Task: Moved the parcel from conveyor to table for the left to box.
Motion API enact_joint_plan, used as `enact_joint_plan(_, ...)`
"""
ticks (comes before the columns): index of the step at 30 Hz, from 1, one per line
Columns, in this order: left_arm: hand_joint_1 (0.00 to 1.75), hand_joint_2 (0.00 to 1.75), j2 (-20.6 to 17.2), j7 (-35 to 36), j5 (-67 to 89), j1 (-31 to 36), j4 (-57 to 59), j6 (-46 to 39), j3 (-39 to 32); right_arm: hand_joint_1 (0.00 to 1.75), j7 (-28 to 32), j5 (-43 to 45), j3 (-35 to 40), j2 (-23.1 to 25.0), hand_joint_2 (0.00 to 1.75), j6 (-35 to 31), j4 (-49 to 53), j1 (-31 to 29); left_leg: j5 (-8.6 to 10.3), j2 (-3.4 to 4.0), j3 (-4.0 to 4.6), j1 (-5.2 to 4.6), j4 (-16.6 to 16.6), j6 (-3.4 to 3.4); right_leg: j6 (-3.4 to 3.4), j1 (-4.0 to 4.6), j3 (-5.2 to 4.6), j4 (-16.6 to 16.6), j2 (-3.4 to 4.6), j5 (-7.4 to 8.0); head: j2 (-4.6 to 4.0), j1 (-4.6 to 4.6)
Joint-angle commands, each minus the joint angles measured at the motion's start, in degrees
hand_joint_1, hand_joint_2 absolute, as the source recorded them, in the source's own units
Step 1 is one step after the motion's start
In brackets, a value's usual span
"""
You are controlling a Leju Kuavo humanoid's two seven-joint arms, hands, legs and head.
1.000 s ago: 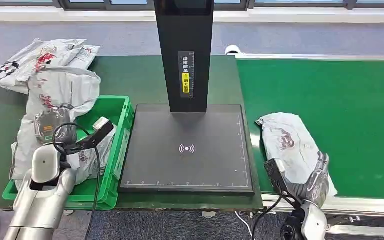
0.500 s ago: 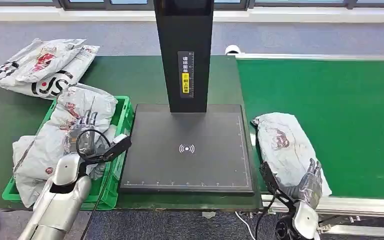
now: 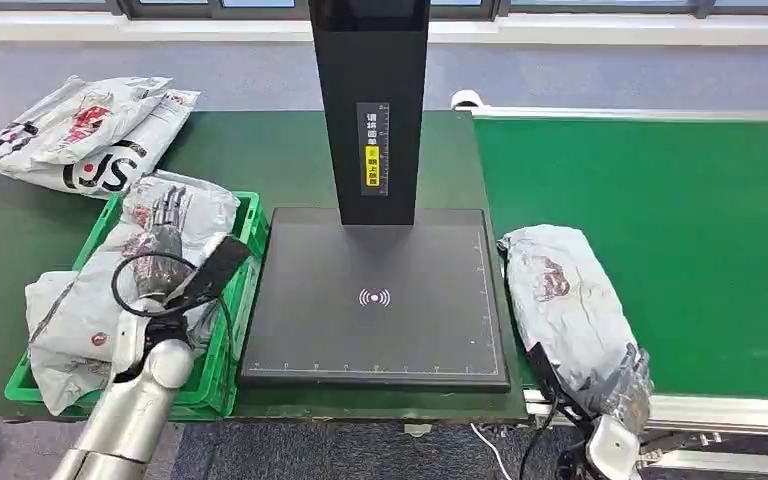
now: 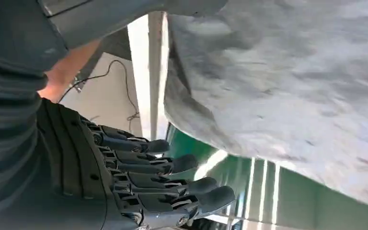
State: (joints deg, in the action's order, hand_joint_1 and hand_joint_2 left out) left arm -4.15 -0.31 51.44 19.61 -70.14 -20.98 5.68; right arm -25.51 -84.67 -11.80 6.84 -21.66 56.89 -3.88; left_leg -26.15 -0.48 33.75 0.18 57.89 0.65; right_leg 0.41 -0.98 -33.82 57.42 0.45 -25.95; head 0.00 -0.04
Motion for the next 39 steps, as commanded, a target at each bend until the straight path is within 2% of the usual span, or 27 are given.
enact_joint_plan(1, 0.0, 1.75, 4.38, -6.18, -20.8, -4.26, -12.58, 3.29, 2.27, 0.0, 0.76, -0.36, -4.22, -0.74, 1.75, -1.09, -8.27, -2.39, -0.03, 0.05, -0.07, 0.06, -0.04, 0.0, -0.02, 0.08, 0.11, -0.11, -0.02, 0.01, 0.0, -0.02)
enact_joint_plan(21, 0.0, 1.75, 4.33, -6.16, -22.34, -4.31, -12.97, 3.13, 2.58, 0.0, 0.7, -0.39, -4.18, -0.73, 1.75, -0.98, -8.28, -2.5, 0.01, 0.0, -0.1, 0.03, -0.05, 0.0, -0.02, 0.04, 0.12, -0.07, -0.05, -0.01, 0.0, 0.0)
enact_joint_plan(25, 0.0, 1.75, 4.21, -7.24, -27.76, -6.28, -18.16, 4.5, 7.23, 0.0, 0.07, -0.46, -4.53, -0.79, 1.75, 0.12, -8.86, -2.41, 0.0, -0.03, -0.07, 0.06, -0.02, 0.0, -0.02, 0.07, 0.11, -0.07, -0.09, -0.02, 0.0, -0.02)
enact_joint_plan(26, 0.0, 1.75, 4.66, -7.48, -28.18, -6.75, -19.46, 4.07, 8.23, 0.16, -0.43, -0.23, -5.1, -0.8, 1.75, 0.37, -9.17, -2.36, 0.0, -0.04, -0.1, 0.08, -0.05, -0.01, -0.02, 0.09, 0.15, -0.12, -0.12, -0.02, -0.02, -0.02)
enact_joint_plan(27, 0.0, 1.75, 4.73, -7.65, -27.92, -6.94, -20.14, 3.83, 9.14, 1.75, -0.57, -0.47, -5.2, -0.94, 1.75, 0.57, -9.52, -2.24, 0.0, -0.04, -0.07, 0.05, -0.02, -0.01, -0.01, 0.06, 0.1, -0.07, -0.1, -0.02, 0.0, 0.0)
enact_joint_plan(33, 0.0, 1.75, 4.23, -7.49, -27.92, -7.52, -23.28, 3.4, 12.32, 1.75, -0.45, -0.74, -7.26, -0.53, 1.75, 0.93, -9.47, -1.52, 0.0, -0.11, -0.13, 0.07, -0.07, -0.03, -0.01, 0.09, 0.24, -0.17, -0.18, -0.03, -0.02, 0.0)
enact_joint_plan(34, 0.0, 1.75, 4.46, -8.53, -28.41, -7.37, -23.7, 3.07, 12.3, 1.75, 0.81, -0.51, -7.42, -0.19, 1.75, -2.09, -7.59, -1.04, 0.01, -0.13, -0.18, 0.06, -0.11, -0.03, -0.02, 0.08, 0.3, -0.21, -0.21, -0.03, 0.0, -0.02)
enact_joint_plan(39, 0.0, 1.75, 4.55, -7.76, -29.05, -7.16, -25.27, 3.93, 12.67, 1.75, 0.81, -0.6, -7.67, 0.24, 1.75, 0.83, -2.92, 0.09, -0.02, -0.09, -0.07, 0.02, -0.03, -0.04, -0.02, 0.04, 0.14, -0.07, -0.14, -0.04, -0.02, 0.0)
